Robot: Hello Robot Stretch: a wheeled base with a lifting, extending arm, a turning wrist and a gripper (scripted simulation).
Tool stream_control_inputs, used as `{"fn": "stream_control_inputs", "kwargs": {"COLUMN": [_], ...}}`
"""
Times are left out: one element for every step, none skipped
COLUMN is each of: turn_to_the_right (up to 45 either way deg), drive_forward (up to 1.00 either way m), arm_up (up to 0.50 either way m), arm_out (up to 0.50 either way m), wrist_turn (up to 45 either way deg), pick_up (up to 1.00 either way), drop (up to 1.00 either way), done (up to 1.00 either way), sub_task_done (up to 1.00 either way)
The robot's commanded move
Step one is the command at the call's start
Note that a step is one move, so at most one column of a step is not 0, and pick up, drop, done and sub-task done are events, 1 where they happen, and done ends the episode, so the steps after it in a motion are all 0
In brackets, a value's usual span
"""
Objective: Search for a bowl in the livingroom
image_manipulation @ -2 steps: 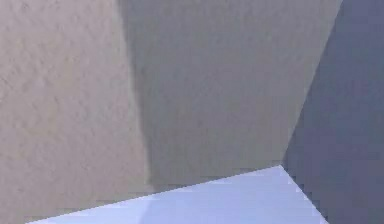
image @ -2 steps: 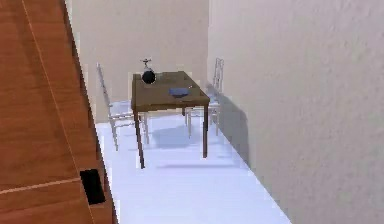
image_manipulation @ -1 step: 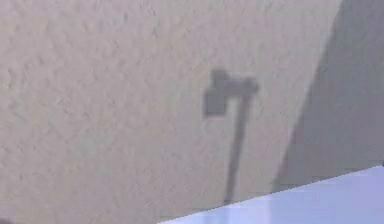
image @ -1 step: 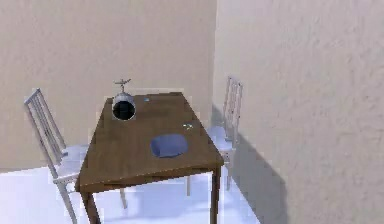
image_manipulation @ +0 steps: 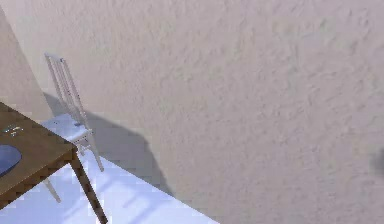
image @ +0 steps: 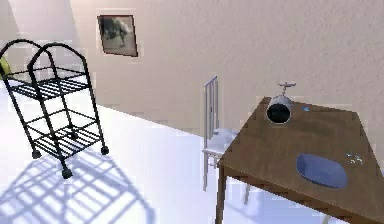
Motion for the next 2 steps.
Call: {"fn": "stream_control_inputs", "kwargs": {"turn_to_the_right": [-6.0, 0.0], "drive_forward": [0.0, 0.3], "arm_up": [0.0, 0.0], "arm_out": [0.0, 0.0], "wrist_turn": [0.0, 0.0], "pick_up": [0.0, 0.0], "drop": [0.0, 0.0], "done": [0.0, 0.0], "sub_task_done": [0.0, 0.0]}}
